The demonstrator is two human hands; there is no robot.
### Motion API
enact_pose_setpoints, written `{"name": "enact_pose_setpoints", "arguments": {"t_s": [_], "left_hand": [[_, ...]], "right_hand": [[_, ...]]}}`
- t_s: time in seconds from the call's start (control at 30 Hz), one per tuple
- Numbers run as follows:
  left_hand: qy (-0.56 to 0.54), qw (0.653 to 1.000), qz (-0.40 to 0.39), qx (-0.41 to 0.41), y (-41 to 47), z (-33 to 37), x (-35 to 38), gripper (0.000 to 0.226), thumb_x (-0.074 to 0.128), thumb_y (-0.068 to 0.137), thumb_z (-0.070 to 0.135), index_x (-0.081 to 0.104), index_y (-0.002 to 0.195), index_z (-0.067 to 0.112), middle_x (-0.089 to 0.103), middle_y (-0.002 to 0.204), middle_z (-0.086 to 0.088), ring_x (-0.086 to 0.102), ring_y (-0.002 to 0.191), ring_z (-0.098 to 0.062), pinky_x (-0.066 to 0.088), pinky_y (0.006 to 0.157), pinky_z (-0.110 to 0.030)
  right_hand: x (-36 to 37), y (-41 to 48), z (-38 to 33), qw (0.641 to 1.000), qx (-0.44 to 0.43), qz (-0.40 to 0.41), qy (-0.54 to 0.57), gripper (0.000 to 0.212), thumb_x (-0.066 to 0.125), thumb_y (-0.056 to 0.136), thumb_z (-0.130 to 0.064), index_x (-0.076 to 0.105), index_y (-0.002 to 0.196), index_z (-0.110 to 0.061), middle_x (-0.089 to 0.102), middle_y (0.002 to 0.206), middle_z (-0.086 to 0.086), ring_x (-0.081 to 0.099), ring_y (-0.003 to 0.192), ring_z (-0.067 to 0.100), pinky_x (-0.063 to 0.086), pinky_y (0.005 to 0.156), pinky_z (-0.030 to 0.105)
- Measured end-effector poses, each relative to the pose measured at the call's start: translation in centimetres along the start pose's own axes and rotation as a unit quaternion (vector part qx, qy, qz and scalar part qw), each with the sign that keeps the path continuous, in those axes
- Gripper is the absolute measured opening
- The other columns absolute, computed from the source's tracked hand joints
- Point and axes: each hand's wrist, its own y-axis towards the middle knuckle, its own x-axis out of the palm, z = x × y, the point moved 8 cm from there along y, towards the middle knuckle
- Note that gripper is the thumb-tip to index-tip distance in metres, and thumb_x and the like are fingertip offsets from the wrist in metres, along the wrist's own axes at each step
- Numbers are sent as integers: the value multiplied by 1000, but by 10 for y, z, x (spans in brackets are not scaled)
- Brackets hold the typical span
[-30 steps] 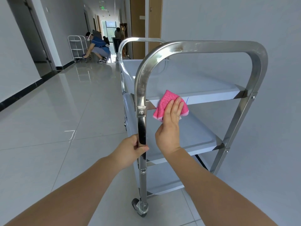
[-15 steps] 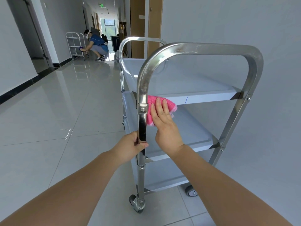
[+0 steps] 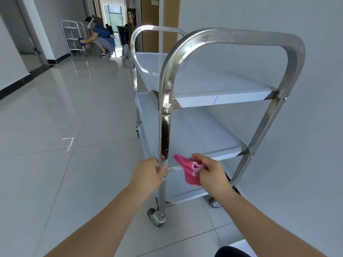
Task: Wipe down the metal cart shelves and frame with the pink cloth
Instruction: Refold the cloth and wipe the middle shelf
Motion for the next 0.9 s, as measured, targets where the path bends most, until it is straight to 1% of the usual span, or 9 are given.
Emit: {"name": "enact_pose_setpoints", "arguments": {"t_s": [0.07,0.13,0.2,0.3,0.43,0.53,0.63,0.77,0.9], "left_hand": [[-6,998,-59,32,-13,3,26,35,58,90,35,50,62,16,47,56,6,46,54,-10,33,49,-17],[-92,988,-104,61,-22,18,51,23,59,91,29,58,73,15,48,57,11,47,50,0,34,51,-9],[-182,972,-127,78,-23,39,69,11,59,91,24,61,89,13,59,71,15,57,63,9,38,60,-5],[-305,936,-166,59,-20,66,89,13,61,90,24,59,102,23,68,95,10,65,83,2,47,71,-9],[-322,922,-210,49,-22,122,88,19,65,83,37,57,99,38,67,99,18,64,93,-2,52,83,-24],[-316,921,-227,21,-19,184,55,16,66,84,40,60,98,33,68,96,16,64,89,0,51,77,-16],[-293,912,-286,23,-16,260,9,16,61,88,38,63,103,32,70,95,12,66,85,0,51,73,-14],[-256,906,-331,66,-11,373,-74,22,58,88,29,65,107,23,70,94,5,67,83,-5,55,79,-27],[-255,904,-331,92,-9,463,-143,18,51,90,18,63,101,27,65,90,1,65,77,-15,55,70,-31]], "right_hand": [[-2,-4,13,998,44,10,33,44,38,85,15,69,100,-12,64,84,-5,59,78,9,47,66,8],[-2,-9,26,993,87,11,76,50,35,85,17,70,87,-18,68,76,-6,63,73,12,53,70,27],[-3,-14,30,990,94,2,102,57,35,83,18,74,82,-24,71,73,3,62,69,18,47,65,38],[-17,-21,32,989,92,-1,118,67,33,86,16,74,88,-37,74,76,-6,60,68,12,48,59,28],[-68,-28,8,985,117,24,127,40,49,85,10,73,91,-22,61,58,3,55,54,17,46,52,30],[-112,-38,-38,971,158,17,179,43,48,73,0,74,100,-22,57,78,34,58,71,40,50,66,44],[-166,-44,-100,950,197,38,240,38,49,83,-20,68,117,-21,53,106,43,54,97,55,44,84,64],[-244,-49,-206,928,238,113,263,43,52,88,-49,71,107,-16,66,103,29,64,94,39,50,78,54],[-314,-42,-303,938,213,159,222,29,53,97,-27,68,92,-3,69,81,21,66,70,32,54,62,41]]}}
